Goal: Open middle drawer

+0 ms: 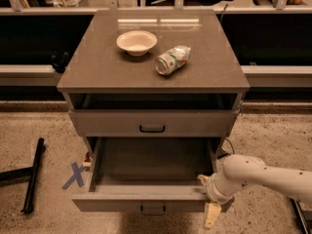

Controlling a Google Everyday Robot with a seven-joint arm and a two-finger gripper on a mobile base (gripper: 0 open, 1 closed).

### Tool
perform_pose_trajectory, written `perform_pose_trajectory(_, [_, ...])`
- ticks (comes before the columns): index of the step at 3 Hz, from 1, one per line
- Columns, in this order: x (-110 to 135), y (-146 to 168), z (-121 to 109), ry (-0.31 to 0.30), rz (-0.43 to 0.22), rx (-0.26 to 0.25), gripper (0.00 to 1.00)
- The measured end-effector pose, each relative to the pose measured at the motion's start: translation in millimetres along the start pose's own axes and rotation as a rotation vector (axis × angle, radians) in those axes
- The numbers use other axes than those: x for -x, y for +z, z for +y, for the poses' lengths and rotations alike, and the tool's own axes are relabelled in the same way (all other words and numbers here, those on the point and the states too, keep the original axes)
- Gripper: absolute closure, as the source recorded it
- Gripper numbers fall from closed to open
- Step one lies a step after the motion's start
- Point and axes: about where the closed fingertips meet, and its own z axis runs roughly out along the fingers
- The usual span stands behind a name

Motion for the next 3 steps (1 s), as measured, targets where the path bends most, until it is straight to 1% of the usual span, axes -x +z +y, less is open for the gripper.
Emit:
perform_pose_trajectory(1, [0, -28, -5, -0.008, 0.004, -0.056, 0.0])
perform_pose_trajectory(2, [7, -89, -12, -0.027, 0.027, -0.157, 0.0])
perform_pose_trajectory(3, [19, -134, -17, -0.034, 0.075, -0.221, 0.0])
